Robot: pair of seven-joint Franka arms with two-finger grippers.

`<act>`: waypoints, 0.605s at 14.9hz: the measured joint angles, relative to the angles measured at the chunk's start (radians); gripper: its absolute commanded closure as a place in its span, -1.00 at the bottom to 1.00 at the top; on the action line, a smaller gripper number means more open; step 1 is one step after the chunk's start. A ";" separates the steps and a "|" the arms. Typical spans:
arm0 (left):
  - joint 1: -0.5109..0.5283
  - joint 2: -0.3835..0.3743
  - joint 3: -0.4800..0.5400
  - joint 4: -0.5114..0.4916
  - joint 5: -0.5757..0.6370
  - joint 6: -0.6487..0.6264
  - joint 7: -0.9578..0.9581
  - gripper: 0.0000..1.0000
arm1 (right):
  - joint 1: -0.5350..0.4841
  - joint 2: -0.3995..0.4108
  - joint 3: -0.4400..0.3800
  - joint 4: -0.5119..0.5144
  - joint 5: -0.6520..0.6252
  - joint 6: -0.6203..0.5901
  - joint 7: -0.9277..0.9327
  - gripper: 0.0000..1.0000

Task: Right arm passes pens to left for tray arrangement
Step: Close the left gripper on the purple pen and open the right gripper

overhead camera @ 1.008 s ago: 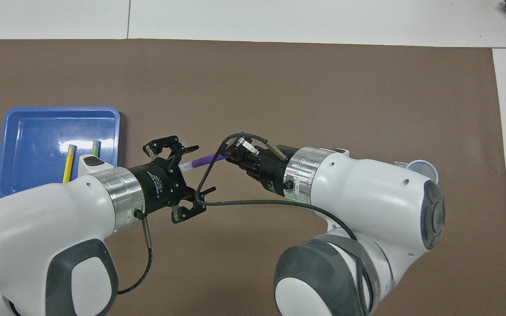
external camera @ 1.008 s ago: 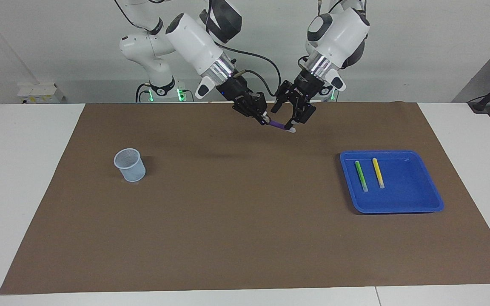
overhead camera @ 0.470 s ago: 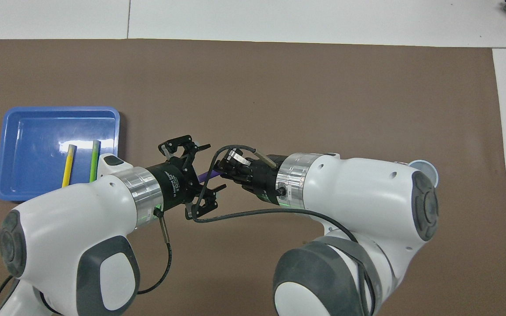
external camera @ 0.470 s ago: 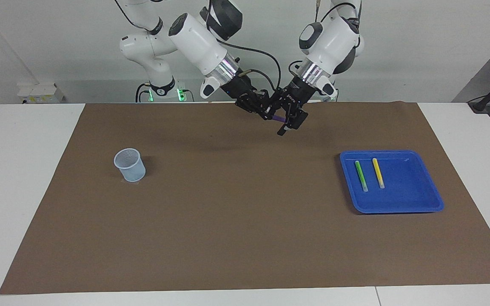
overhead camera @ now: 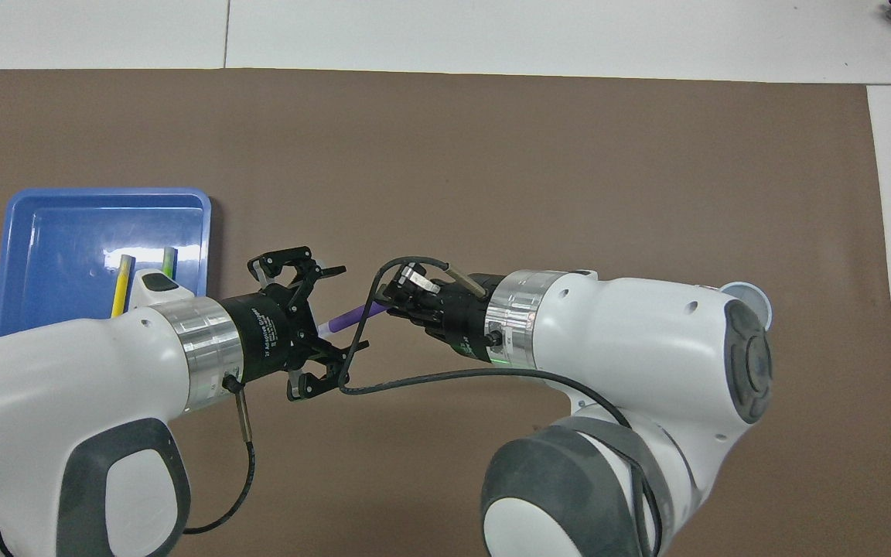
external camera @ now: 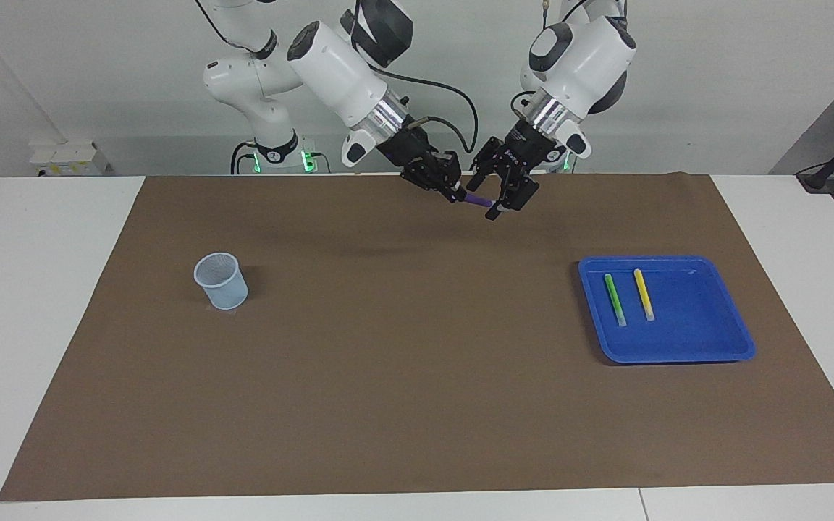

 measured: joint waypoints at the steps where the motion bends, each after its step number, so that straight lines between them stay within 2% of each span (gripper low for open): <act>1: 0.000 -0.001 -0.001 0.000 0.000 0.000 0.001 -0.81 | 0.000 0.000 0.000 0.000 0.000 0.000 0.000 1.00; 9: 0.000 -0.001 -0.003 -0.006 0.000 0.017 0.005 -0.80 | 0.000 0.000 0.000 0.000 0.000 0.000 -0.019 1.00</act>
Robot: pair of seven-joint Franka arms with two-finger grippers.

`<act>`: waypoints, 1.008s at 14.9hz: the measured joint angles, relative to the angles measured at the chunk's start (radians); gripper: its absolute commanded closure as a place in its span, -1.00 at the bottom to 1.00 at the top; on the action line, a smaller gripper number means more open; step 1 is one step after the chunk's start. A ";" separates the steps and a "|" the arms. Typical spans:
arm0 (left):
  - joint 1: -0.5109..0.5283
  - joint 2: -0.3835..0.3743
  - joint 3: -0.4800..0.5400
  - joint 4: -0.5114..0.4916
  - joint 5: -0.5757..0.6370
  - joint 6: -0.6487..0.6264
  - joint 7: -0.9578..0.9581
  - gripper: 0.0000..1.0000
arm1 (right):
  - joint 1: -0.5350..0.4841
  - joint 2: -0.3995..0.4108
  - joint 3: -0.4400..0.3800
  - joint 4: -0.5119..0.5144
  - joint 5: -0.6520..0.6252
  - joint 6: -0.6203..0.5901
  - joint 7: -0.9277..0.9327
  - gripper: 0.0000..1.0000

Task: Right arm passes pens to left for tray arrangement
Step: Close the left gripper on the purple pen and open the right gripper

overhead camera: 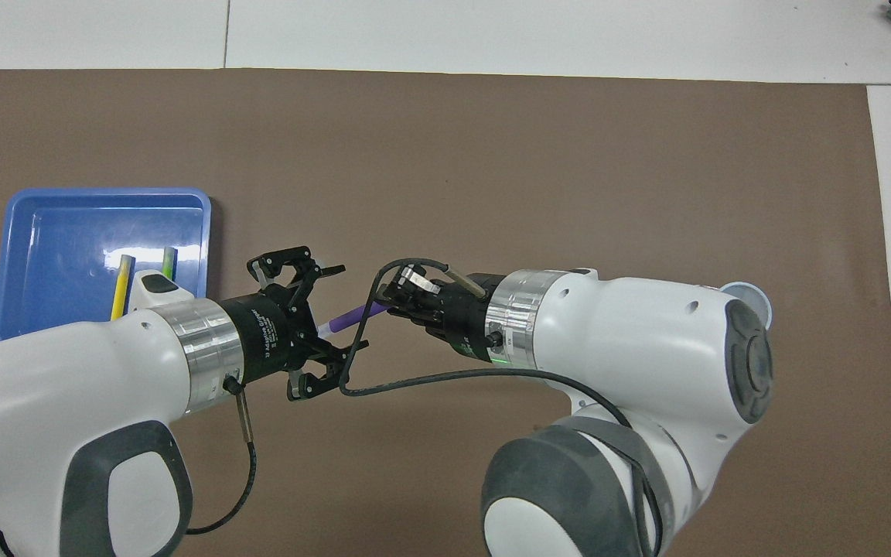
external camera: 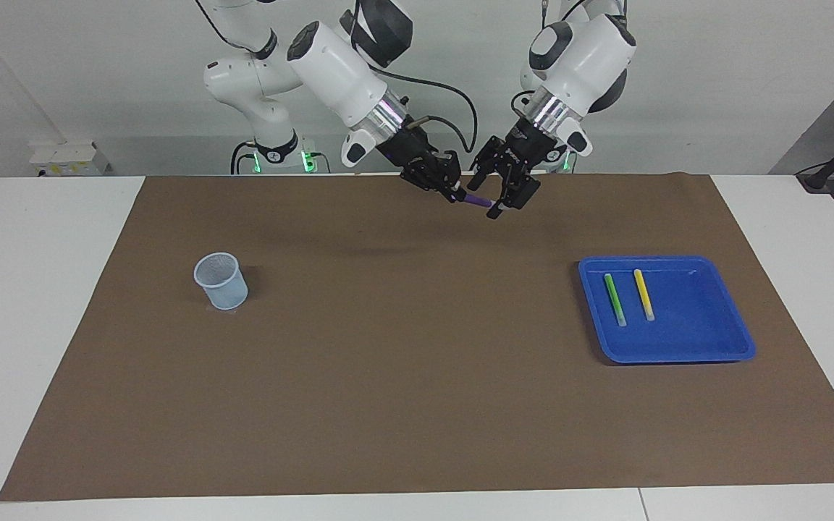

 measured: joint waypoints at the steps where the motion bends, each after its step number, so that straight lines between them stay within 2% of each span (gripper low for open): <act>1: 0.000 0.000 -0.001 -0.001 0.000 0.007 0.000 -0.80 | 0.000 0.000 0.000 0.000 0.000 0.000 0.000 1.00; 15: -0.018 0.005 -0.011 -0.037 0.000 0.099 0.002 -0.75 | -0.002 0.000 -0.002 0.000 0.000 0.000 0.000 1.00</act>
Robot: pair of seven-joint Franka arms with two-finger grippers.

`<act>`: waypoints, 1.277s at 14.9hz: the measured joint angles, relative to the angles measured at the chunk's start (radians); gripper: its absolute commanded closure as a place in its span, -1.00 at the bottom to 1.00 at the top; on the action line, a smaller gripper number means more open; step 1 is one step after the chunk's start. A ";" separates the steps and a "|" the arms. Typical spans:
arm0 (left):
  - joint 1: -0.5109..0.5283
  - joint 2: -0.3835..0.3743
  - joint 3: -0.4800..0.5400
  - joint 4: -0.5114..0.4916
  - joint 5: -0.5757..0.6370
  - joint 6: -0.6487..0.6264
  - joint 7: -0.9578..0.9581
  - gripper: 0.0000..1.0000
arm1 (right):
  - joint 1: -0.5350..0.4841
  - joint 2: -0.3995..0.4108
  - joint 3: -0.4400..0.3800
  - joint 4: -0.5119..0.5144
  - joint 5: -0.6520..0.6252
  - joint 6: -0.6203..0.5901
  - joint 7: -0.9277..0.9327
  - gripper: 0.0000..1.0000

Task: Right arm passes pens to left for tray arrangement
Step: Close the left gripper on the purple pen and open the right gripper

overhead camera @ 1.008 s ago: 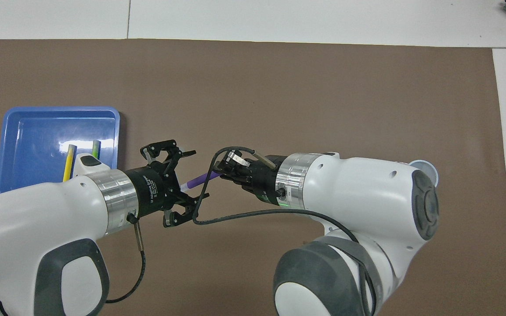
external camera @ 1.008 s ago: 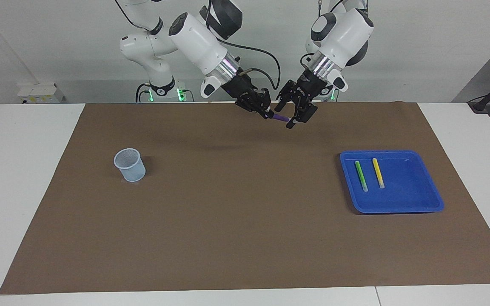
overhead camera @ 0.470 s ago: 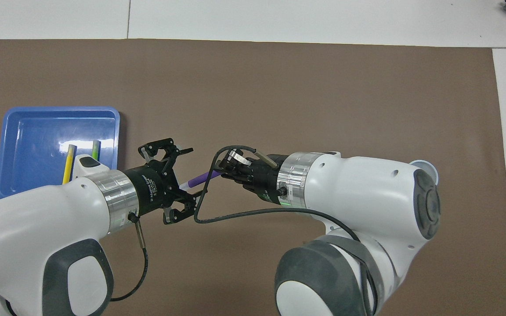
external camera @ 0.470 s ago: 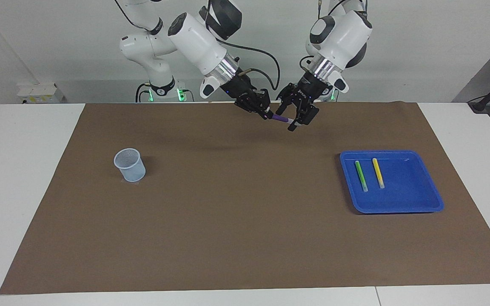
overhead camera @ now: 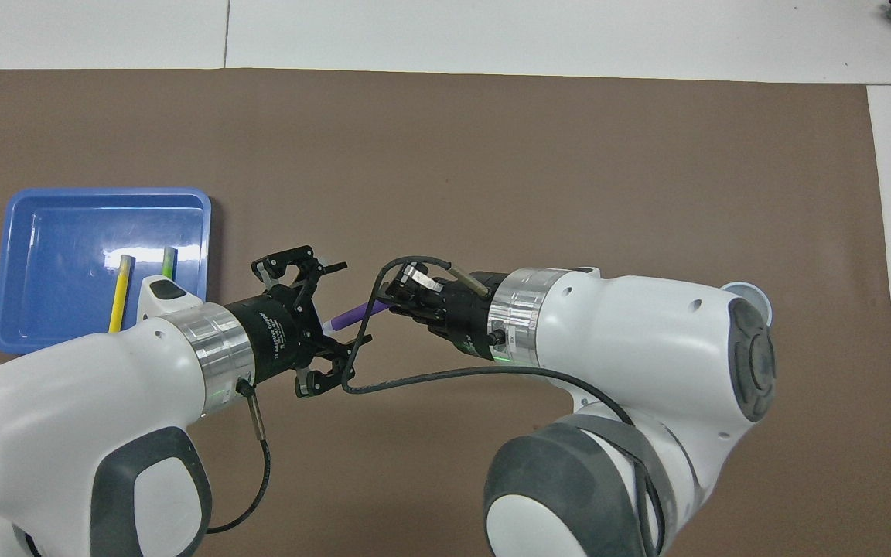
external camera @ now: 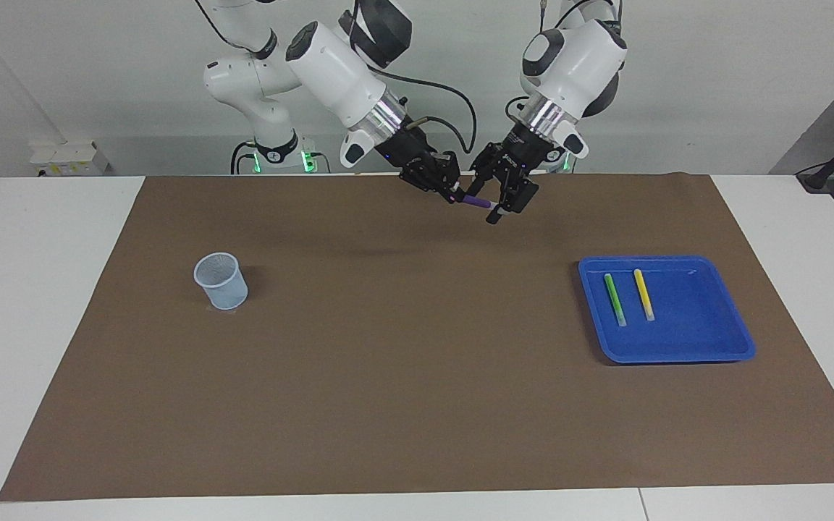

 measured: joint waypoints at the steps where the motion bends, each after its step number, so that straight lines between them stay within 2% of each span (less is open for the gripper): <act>1: 0.000 0.001 0.000 -0.002 0.000 0.005 0.000 -0.67 | 0.000 0.000 0.000 0.000 0.000 0.000 0.000 1.00; 2: 0.000 0.002 0.000 -0.004 0.000 0.007 0.000 -0.47 | 0.000 0.000 0.000 0.000 0.000 0.000 0.000 1.00; 3: 0.000 0.004 0.000 -0.004 0.000 0.008 0.001 -0.06 | 0.000 0.000 0.000 0.000 0.000 0.000 0.000 1.00; 4: 0.000 0.006 0.000 -0.004 0.000 0.008 0.003 0.24 | 0.000 0.000 0.000 0.000 0.000 0.000 0.000 1.00; 5: 0.000 0.007 0.000 -0.004 0.000 0.008 0.005 0.39 | -0.001 0.000 0.000 0.000 0.000 0.000 0.000 1.00; 7: 0.000 0.008 -0.001 -0.004 0.000 0.008 0.011 0.51 | -0.001 0.000 0.000 0.000 0.000 0.000 0.000 1.00; 11: -0.001 0.009 -0.005 -0.004 0.000 0.004 0.015 0.52 | -0.003 0.000 -0.001 0.005 0.000 0.000 0.000 1.00; 12: -0.001 0.009 -0.004 -0.002 0.000 -0.003 0.015 0.62 | -0.003 0.000 -0.001 0.005 0.000 0.000 0.000 1.00; 13: 0.000 0.009 -0.002 0.001 0.000 -0.012 0.016 0.93 | -0.003 0.000 -0.001 0.005 0.000 0.000 0.000 1.00; 15: 0.001 0.009 0.000 0.004 0.000 -0.023 0.017 1.00 | -0.004 0.000 -0.001 0.005 0.000 0.000 0.000 1.00; 16: 0.001 0.009 0.000 0.005 0.000 -0.027 0.017 1.00 | -0.004 0.000 -0.001 0.005 0.000 -0.001 0.000 0.68; 17: 0.001 0.009 0.001 0.006 0.001 -0.031 0.018 1.00 | -0.004 0.000 -0.001 0.005 0.000 -0.003 0.000 -0.40; 18: 0.001 0.009 0.001 0.007 0.001 -0.034 0.018 1.00 | -0.004 0.000 -0.001 0.005 0.000 -0.003 0.000 -0.61; 19: 0.001 0.009 0.002 0.008 0.000 -0.039 0.018 1.00 | -0.004 -0.001 -0.001 0.006 0.000 -0.003 0.000 -1.00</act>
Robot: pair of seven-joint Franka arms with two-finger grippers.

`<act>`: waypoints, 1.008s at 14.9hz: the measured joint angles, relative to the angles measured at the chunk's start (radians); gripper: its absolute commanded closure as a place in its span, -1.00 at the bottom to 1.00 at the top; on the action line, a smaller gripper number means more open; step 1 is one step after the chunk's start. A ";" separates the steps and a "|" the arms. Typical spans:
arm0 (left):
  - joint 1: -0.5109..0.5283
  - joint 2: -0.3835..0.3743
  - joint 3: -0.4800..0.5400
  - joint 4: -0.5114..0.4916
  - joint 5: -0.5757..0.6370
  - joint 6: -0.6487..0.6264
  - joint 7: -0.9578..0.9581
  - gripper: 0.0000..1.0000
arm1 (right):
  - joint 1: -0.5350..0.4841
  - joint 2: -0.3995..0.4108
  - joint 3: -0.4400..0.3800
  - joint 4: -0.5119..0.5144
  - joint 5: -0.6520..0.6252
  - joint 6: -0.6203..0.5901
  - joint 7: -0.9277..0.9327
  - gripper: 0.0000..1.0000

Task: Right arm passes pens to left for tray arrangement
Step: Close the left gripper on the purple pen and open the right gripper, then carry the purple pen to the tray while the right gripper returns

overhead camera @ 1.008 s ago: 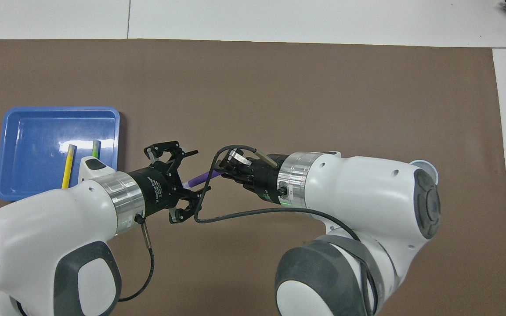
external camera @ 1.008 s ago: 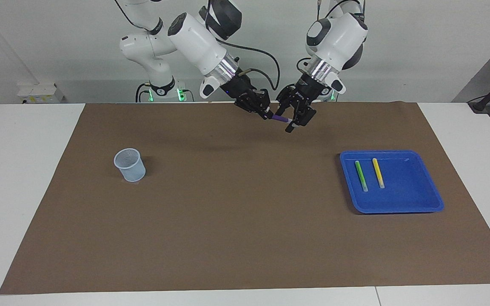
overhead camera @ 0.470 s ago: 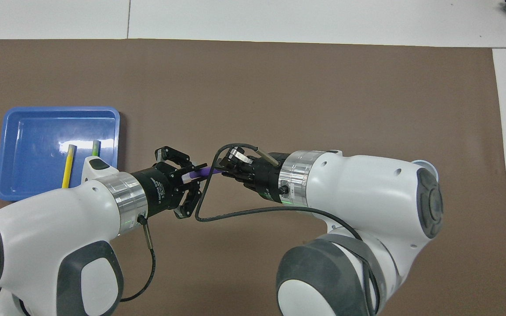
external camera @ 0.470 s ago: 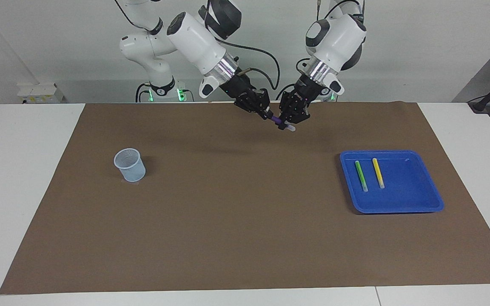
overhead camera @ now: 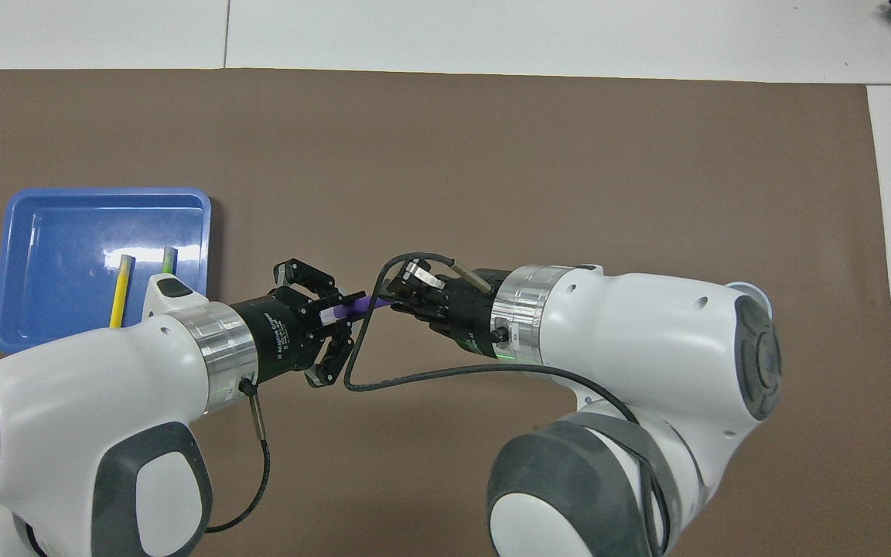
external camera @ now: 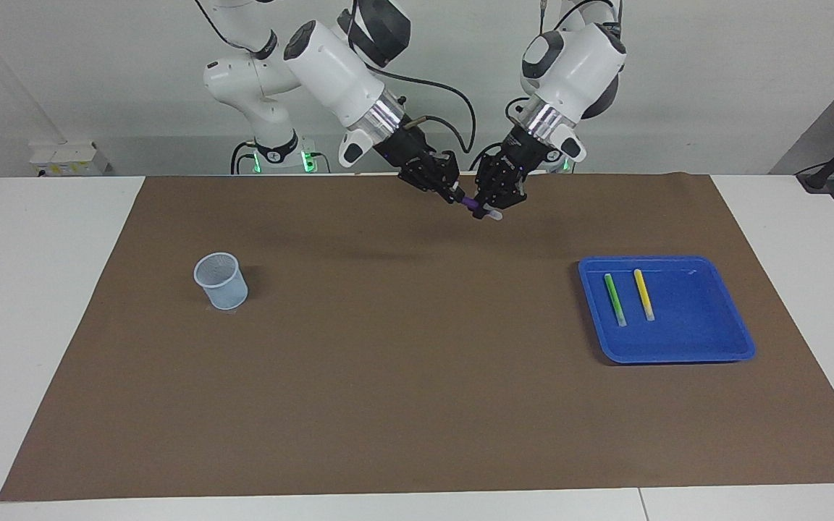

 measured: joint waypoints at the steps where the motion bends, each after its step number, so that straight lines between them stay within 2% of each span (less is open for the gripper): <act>1: -0.001 0.000 -0.001 0.004 0.000 -0.017 0.000 1.00 | 0.000 0.000 0.000 0.000 0.000 0.000 0.000 -1.00; 5: -0.001 -0.005 -0.003 0.013 0.000 -0.056 0.000 1.00 | -0.004 0.000 -0.001 -0.002 0.000 -0.006 -0.117 -1.00; 9: 0.000 -0.005 -0.001 0.014 0.022 -0.089 0.079 1.00 | -0.104 -0.001 -0.006 -0.002 -0.029 -0.159 -0.337 -1.00; 12: 0.027 -0.009 0.008 0.015 0.071 -0.200 0.297 1.00 | -0.214 -0.010 -0.011 -0.001 -0.135 -0.338 -0.481 -1.00; 15: 0.107 -0.017 0.013 0.030 0.164 -0.355 0.610 1.00 | -0.293 -0.023 -0.013 0.000 -0.290 -0.478 -0.596 -1.00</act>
